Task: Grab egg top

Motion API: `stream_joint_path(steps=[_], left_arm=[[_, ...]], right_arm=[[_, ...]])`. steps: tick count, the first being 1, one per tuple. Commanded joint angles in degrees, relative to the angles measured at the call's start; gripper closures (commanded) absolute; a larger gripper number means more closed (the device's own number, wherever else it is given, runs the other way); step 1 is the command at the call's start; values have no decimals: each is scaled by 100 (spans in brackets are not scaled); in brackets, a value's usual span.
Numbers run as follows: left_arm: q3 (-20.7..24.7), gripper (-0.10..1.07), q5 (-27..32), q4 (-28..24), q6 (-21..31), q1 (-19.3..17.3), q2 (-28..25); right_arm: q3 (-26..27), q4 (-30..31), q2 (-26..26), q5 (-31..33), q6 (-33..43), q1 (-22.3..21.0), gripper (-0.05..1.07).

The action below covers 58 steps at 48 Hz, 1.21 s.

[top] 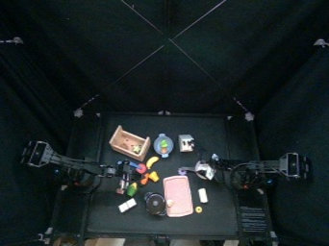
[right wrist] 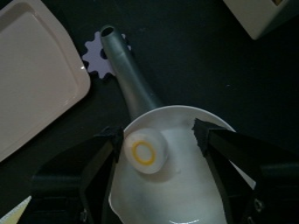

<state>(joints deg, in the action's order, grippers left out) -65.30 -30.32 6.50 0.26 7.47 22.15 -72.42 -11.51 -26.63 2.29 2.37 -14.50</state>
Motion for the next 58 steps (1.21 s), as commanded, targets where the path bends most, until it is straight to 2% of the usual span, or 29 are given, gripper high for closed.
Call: stream_joint_path(steps=[1,12,23,29,36,49,58], left_arm=[[105,100,-53,9,9,9,0],[123,100,-53,9,9,9,0],[105,100,-53,9,9,9,0],[88,100,-53,9,9,9,0],[88,100,-53,0,9,9,-9],[79,100,-53,9,9,9,-9],[79,100,-53,9,9,9,0]], right_arm=[[158,9,-35,-53,-18,35,7],[545,44,-79,-26,-18,387,7],[1090,185,176,-105,-44,1354,7],[1433,571,545,-229,-26,2021,7],[1872,817,1266,-475,-26,2610,7],[2725,870,2593,-501,-35,3085,8],[3138,905,3120,-492,-26,3234,8]])
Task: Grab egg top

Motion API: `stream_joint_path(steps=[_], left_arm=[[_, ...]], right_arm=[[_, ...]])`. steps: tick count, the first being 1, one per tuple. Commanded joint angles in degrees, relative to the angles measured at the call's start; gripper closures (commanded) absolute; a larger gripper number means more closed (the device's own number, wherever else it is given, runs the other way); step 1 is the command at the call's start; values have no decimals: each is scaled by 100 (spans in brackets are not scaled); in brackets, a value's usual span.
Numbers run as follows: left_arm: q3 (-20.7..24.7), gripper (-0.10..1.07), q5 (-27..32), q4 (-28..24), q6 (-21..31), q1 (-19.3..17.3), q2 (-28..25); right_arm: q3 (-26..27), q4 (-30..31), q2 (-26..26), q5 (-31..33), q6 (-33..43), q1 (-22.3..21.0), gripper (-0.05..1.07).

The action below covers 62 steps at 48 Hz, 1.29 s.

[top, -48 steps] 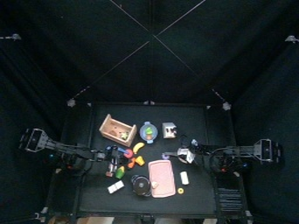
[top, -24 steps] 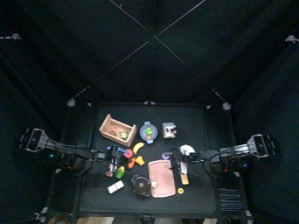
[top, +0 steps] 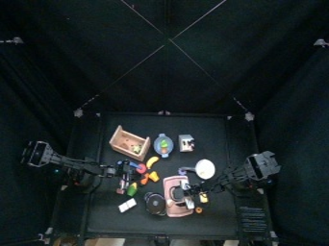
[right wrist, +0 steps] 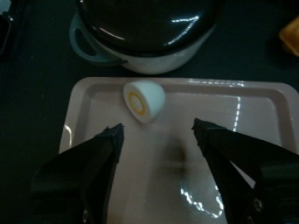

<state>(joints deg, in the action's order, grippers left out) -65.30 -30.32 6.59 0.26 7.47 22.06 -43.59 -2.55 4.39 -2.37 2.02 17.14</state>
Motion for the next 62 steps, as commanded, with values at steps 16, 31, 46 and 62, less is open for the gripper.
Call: stream_joint_path(steps=[16,31,46,62], left_arm=[[70,100,-44,0,9,9,0],[62,100,-53,0,9,9,9],[70,100,-53,0,9,9,0],[35,100,-53,0,9,9,0]], right_arm=[[598,18,299,-26,0,149,8],[694,26,501,-26,9,105,8],[729,26,606,-62,9,9,22],[712,18,475,-26,9,0,34]])
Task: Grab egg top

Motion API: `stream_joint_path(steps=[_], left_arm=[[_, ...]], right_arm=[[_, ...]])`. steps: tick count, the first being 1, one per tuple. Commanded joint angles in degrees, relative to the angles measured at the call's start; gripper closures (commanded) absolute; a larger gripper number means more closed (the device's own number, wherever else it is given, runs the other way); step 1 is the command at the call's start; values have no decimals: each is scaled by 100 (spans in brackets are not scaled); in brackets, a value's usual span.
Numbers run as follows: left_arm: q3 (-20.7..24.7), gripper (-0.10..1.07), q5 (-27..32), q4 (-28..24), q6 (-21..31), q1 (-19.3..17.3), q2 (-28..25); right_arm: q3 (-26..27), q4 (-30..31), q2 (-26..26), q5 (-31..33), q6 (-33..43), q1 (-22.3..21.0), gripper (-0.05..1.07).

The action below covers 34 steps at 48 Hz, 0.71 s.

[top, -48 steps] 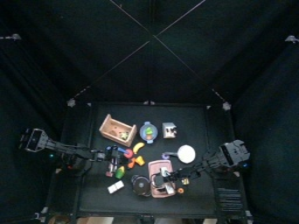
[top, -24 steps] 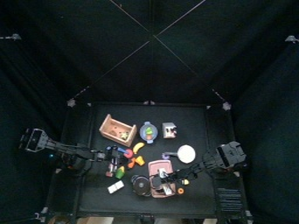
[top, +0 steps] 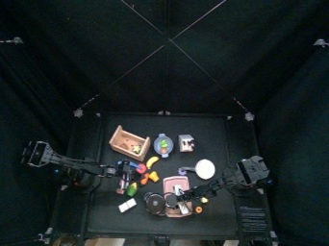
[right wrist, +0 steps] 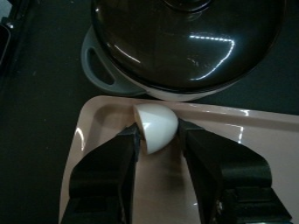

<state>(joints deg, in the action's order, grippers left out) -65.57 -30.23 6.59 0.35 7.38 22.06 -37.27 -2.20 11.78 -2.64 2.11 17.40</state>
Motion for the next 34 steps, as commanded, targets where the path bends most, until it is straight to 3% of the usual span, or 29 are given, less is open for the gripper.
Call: stream_joint_path(steps=[1,15,34], left_arm=[[62,100,-62,0,0,18,0],[62,100,-62,0,0,18,0],[62,100,-62,0,0,35,0]], right_arm=[[62,-18,-299,9,0,-26,34],[-281,-44,-870,18,0,-105,34],[-396,-44,-914,18,0,-141,35]])
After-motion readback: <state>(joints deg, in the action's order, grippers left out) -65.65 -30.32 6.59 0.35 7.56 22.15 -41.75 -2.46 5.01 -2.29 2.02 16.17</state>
